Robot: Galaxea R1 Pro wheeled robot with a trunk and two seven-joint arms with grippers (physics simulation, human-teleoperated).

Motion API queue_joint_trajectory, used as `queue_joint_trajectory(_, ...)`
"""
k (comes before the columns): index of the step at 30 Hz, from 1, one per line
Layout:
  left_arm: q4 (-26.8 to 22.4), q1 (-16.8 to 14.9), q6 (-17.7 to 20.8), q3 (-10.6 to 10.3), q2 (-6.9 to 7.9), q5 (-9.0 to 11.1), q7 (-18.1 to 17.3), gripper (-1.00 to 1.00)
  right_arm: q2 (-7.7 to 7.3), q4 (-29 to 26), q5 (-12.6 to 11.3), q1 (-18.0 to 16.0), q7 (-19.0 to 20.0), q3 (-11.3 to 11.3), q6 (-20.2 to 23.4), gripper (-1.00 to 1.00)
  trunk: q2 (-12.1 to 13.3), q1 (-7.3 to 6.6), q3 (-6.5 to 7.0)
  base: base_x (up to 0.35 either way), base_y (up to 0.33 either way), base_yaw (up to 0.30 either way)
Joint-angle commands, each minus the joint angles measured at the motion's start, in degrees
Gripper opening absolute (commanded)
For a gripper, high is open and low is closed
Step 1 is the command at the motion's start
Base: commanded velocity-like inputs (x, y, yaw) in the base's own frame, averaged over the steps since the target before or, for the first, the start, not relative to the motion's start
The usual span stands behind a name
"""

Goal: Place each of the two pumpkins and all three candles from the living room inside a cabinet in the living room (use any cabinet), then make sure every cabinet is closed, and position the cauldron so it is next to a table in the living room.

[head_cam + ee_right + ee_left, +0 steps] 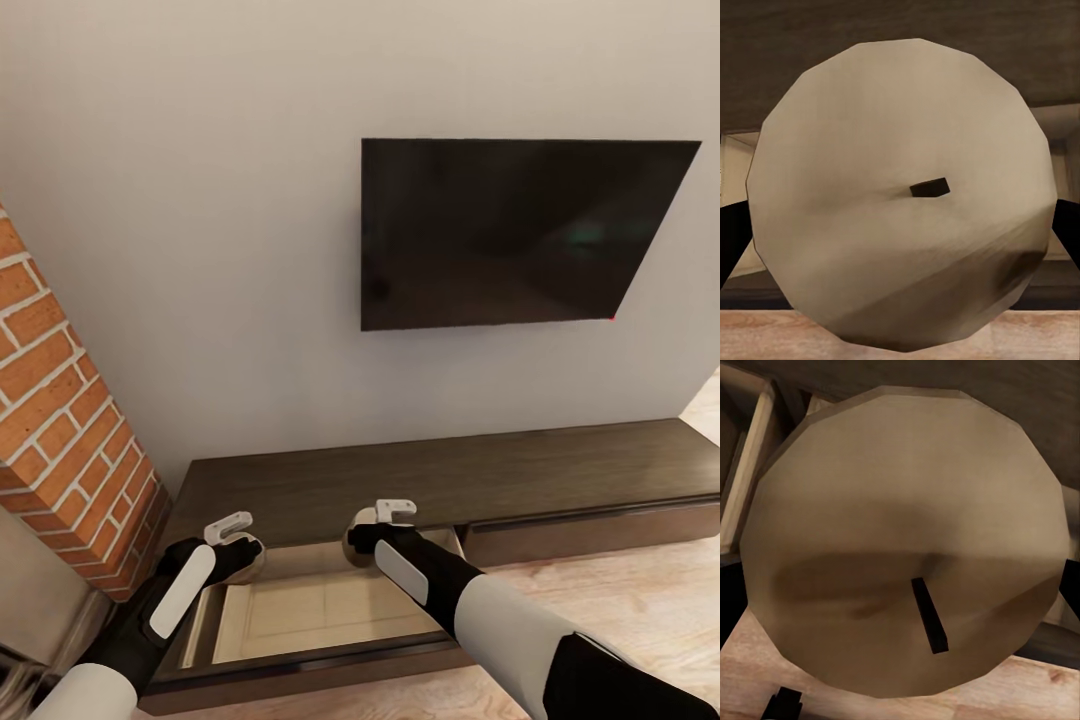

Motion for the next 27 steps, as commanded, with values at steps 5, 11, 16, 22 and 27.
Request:
queue_joint_trajectory(5,-0.1,0.0,0.1,-0.3,-0.13,0.5,0.7,-1.00,-0.06,0.0,-0.3,-0.1,-0.5,0.4,0.2,-1.00,-2.1,1.12,-0.98,0.000,0.000,0.000)
queue_joint_trajectory(11,-0.1,0.0,0.1,-0.3,-0.24,0.5,0.7,-1.00,-0.06,0.1,-0.3,-0.1,-0.5,0.4,0.1,-1.00,-4.5,2.43,-2.06,0.000,0.000,0.000)
queue_joint_trajectory(16,0.0,0.0,0.1,-0.3,-0.15,0.5,0.6,-1.00,-0.06,0.0,-0.3,-0.1,-0.4,0.4,0.1,-1.00,-6.5,3.53,-2.95,0.000,0.000,0.000)
queue_joint_trajectory(22,0.0,0.0,0.1,-0.3,-0.29,0.5,0.6,-1.00,-0.04,-0.4,-0.1,-0.1,-0.4,0.5,0.1,-1.00,-8.9,4.85,-4.03,0.000,0.000,0.000)
queue_joint_trajectory(27,-0.1,0.0,0.2,-0.3,-0.16,0.5,0.6,-1.00,-0.06,-0.3,0.0,-0.1,-0.4,0.5,0.0,-1.00,-10.9,5.95,-4.93,0.000,0.000,0.000)
